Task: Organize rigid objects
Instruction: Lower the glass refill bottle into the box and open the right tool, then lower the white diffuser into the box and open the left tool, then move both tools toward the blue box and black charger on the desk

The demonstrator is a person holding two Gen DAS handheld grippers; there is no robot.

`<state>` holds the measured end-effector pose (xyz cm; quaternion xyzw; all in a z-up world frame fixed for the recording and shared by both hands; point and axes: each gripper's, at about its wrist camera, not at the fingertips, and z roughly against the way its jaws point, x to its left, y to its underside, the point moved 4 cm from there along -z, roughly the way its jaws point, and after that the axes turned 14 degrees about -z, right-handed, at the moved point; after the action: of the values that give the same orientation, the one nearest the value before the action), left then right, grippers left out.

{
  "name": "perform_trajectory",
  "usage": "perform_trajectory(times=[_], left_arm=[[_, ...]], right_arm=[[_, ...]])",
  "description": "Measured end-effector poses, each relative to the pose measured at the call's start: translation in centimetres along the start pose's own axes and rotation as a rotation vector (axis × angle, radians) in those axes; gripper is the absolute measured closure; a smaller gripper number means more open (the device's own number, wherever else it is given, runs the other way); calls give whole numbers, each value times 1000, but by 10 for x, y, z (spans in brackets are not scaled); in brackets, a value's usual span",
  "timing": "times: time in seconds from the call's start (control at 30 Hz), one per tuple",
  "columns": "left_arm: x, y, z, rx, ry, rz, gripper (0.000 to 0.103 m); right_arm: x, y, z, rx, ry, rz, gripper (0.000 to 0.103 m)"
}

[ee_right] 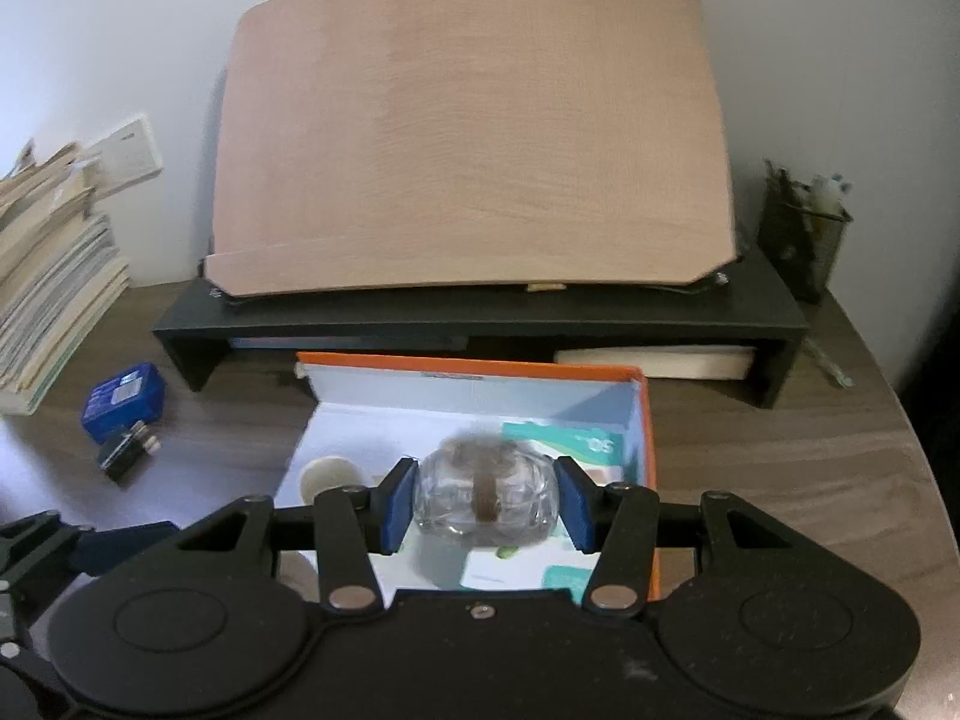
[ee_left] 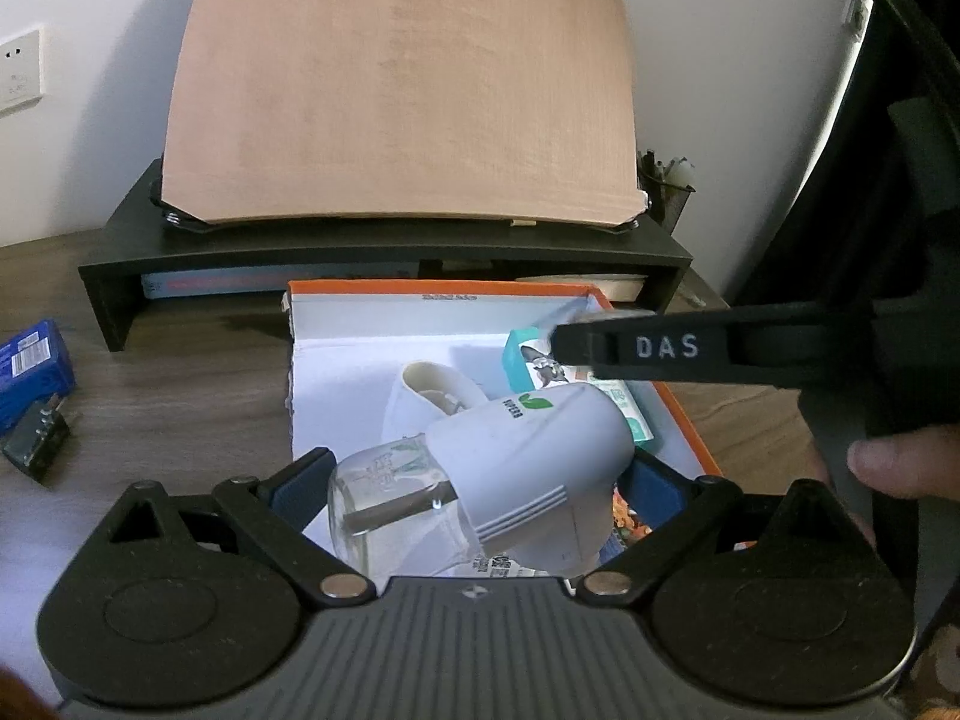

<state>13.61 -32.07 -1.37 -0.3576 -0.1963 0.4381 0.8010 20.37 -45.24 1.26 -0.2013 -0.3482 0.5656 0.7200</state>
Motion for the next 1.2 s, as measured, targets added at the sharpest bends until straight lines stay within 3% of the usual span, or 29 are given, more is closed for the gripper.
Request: perform_trajectory(times=[0.33, 0.57, 0.7, 0.97, 1.2], left_arm=[[-9, -3, -3, 0, 35, -19, 1], [-28, -3, -10, 22, 126, -54, 1], [-33, -5, -4, -10, 141, -71, 0], [-10, -3, 16, -46, 75, -8, 0], [32, 8, 38, -55, -32, 78, 0]], right_arm=[[-21, -10, 31, -86, 46, -49, 41], [-32, -7, 52, -126, 79, -75, 38], [-30, -4, 60, -137, 86, -77, 36], [-13, 2, 66, -146, 64, -63, 33], [23, 12, 56, -110, 20, -14, 26]])
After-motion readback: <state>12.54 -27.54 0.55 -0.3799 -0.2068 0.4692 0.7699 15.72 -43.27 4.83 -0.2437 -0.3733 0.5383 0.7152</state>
